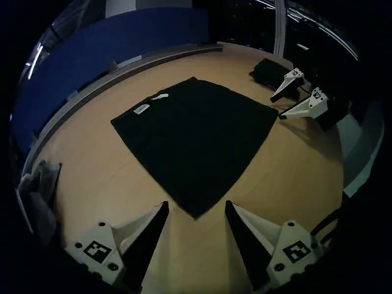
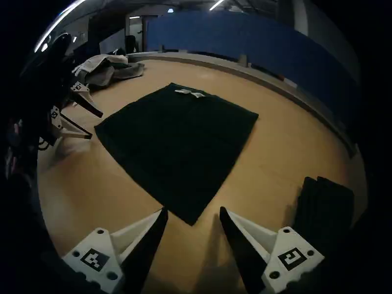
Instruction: Fold towel
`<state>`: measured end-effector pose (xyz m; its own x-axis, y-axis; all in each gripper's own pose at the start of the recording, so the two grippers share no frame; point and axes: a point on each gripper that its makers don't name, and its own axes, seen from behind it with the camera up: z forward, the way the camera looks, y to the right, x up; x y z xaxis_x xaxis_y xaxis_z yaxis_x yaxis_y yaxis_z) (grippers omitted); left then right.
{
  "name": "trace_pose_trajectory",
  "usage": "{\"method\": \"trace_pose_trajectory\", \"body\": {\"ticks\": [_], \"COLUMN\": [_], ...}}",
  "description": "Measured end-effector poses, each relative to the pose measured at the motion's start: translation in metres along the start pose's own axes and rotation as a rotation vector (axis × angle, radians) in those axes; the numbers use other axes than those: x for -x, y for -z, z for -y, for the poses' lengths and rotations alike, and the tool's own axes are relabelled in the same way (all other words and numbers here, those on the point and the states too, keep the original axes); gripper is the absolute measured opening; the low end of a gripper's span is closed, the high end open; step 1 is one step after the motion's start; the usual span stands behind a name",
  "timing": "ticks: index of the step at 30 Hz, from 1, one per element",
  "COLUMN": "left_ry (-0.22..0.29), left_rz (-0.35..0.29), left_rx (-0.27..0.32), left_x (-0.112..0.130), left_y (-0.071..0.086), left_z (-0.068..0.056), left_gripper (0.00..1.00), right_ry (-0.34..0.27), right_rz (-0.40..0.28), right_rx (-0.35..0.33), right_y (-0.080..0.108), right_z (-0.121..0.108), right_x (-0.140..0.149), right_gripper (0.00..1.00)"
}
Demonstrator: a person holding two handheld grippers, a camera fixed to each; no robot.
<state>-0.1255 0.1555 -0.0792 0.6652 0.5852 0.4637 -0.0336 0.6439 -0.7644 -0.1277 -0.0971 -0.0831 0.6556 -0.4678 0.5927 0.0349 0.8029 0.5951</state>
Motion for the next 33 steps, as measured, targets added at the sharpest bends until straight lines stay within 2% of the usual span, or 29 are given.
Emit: {"method": "trace_pose_trajectory", "body": {"ticks": [6,10,11,14,17,18,21,28,33], "left_ry": [-0.005,-0.005,-0.007,-0.023,-0.043,-0.050,-0.071,-0.080,-0.072], "left_rz": [0.017,0.028,0.030,0.031,0.033,0.033,0.034,0.039,0.047], "left_rx": [0.008,0.021,0.023,0.024,0.025,0.025,0.020,0.009,0.009], "left_x": [0.004,0.004,0.004,0.004,0.004,0.004,0.004,0.003,0.005], "left_y": [-0.002,-0.004,-0.004,-0.005,-0.004,-0.004,-0.005,-0.003,-0.005], "left_z": [-0.002,-0.005,-0.006,-0.008,-0.011,-0.012,-0.014,-0.013,-0.013], "left_gripper": [0.68,0.54,0.53,0.49,0.40,0.35,0.32,0.30,0.17], "right_ry": [0.000,-0.002,-0.003,-0.011,-0.010,-0.009,-0.003,-0.007,-0.010], "right_rz": [0.014,0.017,0.017,0.017,0.017,0.017,0.016,0.018,0.028], "right_rx": [-0.011,-0.020,-0.024,-0.026,-0.026,-0.026,-0.024,-0.013,-0.007], "right_y": [-0.002,-0.004,-0.004,-0.005,-0.004,-0.004,-0.003,-0.003,0.000], "right_z": [0.003,0.005,0.006,0.007,0.007,0.007,0.008,0.006,0.003], "right_x": [0.004,0.006,0.006,0.006,0.006,0.005,0.005,0.005,0.006], "right_gripper": [0.66,0.50,0.45,0.42,0.41,0.38,0.26,0.20,0.15]}}
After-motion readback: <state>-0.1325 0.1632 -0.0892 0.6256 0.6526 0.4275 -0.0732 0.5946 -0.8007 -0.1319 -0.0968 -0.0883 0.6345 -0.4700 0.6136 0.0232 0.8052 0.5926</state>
